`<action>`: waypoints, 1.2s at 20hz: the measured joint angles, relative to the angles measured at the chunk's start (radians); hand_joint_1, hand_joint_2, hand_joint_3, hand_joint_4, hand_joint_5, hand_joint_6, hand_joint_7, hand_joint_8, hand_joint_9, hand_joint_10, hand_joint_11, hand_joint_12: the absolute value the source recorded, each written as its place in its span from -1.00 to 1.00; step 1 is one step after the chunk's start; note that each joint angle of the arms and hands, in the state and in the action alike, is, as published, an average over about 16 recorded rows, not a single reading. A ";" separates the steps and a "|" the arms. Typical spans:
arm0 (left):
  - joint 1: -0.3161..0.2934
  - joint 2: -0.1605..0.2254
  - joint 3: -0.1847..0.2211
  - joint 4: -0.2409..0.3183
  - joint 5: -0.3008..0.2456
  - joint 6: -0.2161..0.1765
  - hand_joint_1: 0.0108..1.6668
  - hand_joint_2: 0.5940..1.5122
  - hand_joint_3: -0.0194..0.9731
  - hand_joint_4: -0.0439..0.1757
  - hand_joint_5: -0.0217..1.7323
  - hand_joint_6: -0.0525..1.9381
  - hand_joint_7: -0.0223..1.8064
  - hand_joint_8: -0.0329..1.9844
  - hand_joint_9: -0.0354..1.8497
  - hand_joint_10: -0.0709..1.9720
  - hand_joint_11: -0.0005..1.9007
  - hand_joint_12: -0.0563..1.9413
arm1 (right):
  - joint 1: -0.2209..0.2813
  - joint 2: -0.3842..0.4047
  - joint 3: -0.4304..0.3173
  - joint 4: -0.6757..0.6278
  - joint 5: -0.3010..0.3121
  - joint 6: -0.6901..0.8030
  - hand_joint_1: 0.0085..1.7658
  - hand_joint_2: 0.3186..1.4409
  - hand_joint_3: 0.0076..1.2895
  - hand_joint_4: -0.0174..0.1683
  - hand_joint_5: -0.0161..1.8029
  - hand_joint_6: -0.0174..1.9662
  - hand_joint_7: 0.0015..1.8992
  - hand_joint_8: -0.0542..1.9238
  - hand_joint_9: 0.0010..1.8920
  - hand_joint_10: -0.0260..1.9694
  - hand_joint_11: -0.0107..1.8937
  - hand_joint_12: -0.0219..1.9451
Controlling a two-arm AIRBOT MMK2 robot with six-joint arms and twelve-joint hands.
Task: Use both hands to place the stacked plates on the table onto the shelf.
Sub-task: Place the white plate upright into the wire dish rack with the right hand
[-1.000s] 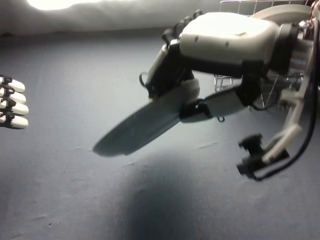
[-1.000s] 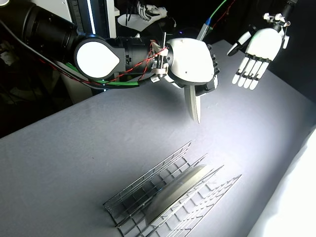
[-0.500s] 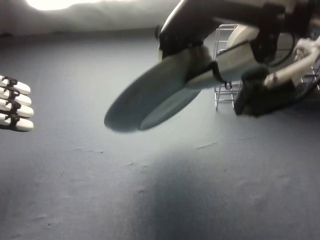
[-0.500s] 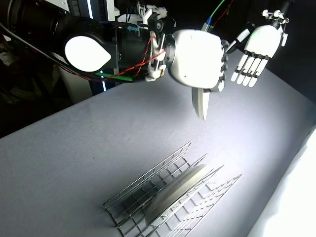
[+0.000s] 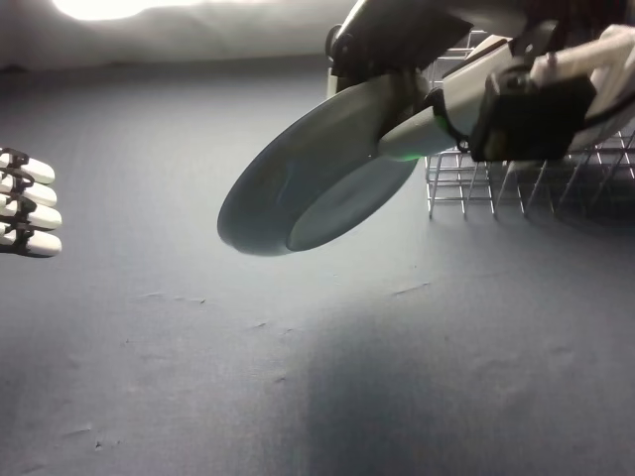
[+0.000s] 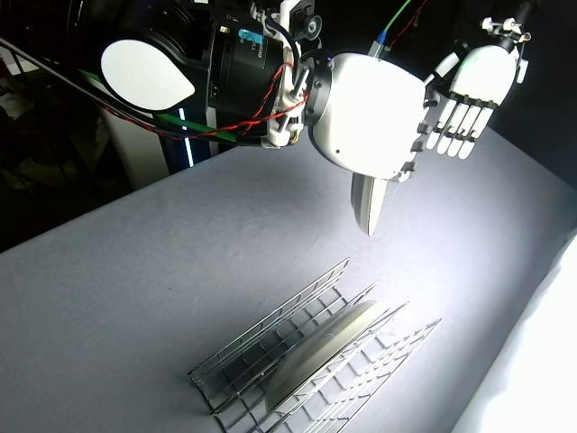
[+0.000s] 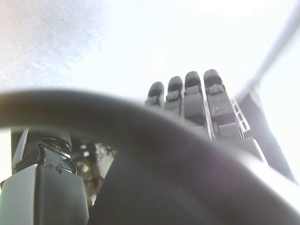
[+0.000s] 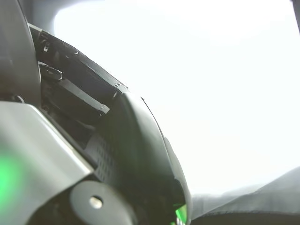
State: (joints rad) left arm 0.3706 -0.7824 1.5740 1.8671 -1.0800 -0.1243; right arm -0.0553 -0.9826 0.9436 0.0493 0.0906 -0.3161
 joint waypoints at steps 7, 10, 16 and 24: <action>0.000 0.000 0.000 0.000 -0.005 0.002 -0.99 0.15 -0.95 -0.62 -0.95 -0.94 -0.96 -0.95 -0.94 -0.92 -0.98 -0.94 | 0.048 0.004 0.042 0.038 -0.095 0.020 0.65 0.17 -0.99 -0.89 0.11 -0.22 0.19 -0.25 0.04 0.07 -0.07 0.19; 0.000 0.000 0.000 0.000 -0.008 0.002 -0.99 0.15 -0.95 -0.62 -0.95 -0.94 -0.96 -0.95 -0.94 -0.92 -0.98 -0.94 | 0.063 0.005 0.061 0.042 -0.127 0.029 0.64 0.18 -0.99 -0.89 0.11 -0.22 0.18 -0.24 0.04 0.08 -0.07 0.20; -0.001 -0.003 0.000 0.000 -0.013 0.003 -0.99 0.15 -0.95 -0.62 -0.95 -0.94 -0.96 -0.95 -0.94 -0.92 -0.98 -0.94 | 0.077 0.004 0.089 0.039 -0.170 0.045 0.64 0.19 -0.99 -0.89 0.10 -0.20 0.17 -0.22 0.03 0.09 -0.08 0.23; -0.004 -0.008 0.000 0.001 -0.017 0.004 -0.99 0.15 -0.95 -0.62 -0.95 -0.94 -0.96 -0.95 -0.94 -0.92 -0.98 -0.94 | 0.077 0.023 0.111 -0.042 -0.194 0.051 0.62 0.20 -0.99 -0.89 0.10 -0.16 0.16 -0.20 0.03 0.10 -0.10 0.25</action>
State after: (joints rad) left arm 0.3671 -0.7909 1.5737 1.8676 -1.0972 -0.1203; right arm 0.0221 -0.9593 1.0542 0.0072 -0.1036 -0.2655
